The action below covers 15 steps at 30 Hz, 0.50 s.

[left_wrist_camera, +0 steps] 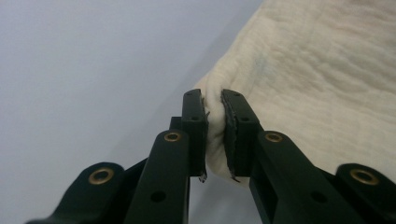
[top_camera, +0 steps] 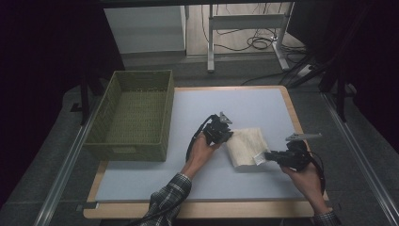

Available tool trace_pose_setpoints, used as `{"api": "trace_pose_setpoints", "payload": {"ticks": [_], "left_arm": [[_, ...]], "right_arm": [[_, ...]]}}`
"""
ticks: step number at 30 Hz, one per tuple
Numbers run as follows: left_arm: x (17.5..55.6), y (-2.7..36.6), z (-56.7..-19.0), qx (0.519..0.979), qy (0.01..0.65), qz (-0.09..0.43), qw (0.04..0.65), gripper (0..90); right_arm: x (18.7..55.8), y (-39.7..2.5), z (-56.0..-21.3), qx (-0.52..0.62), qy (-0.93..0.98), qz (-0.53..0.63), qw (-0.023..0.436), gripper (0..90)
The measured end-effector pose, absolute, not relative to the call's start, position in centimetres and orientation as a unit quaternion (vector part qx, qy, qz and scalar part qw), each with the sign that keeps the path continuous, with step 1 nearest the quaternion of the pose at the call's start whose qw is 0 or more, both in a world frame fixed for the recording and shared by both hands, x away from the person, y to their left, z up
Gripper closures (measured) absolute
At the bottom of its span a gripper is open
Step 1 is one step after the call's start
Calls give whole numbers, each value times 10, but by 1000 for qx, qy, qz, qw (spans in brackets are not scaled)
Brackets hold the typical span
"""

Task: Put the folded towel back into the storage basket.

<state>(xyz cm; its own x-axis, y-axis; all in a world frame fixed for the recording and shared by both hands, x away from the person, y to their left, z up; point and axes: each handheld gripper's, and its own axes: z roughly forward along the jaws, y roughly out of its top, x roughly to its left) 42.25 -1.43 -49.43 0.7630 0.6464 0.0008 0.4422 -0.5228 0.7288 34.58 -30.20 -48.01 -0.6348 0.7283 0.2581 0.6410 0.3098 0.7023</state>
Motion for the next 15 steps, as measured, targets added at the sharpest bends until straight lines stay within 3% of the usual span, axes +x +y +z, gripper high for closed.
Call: {"api": "trace_pose_setpoints", "payload": {"ticks": [15], "left_arm": [[418, 20, -465, 870, 326, 159, 333, 798]], "right_arm": [[355, -266, -462, 390, 817, 423, 38, 799]]}}
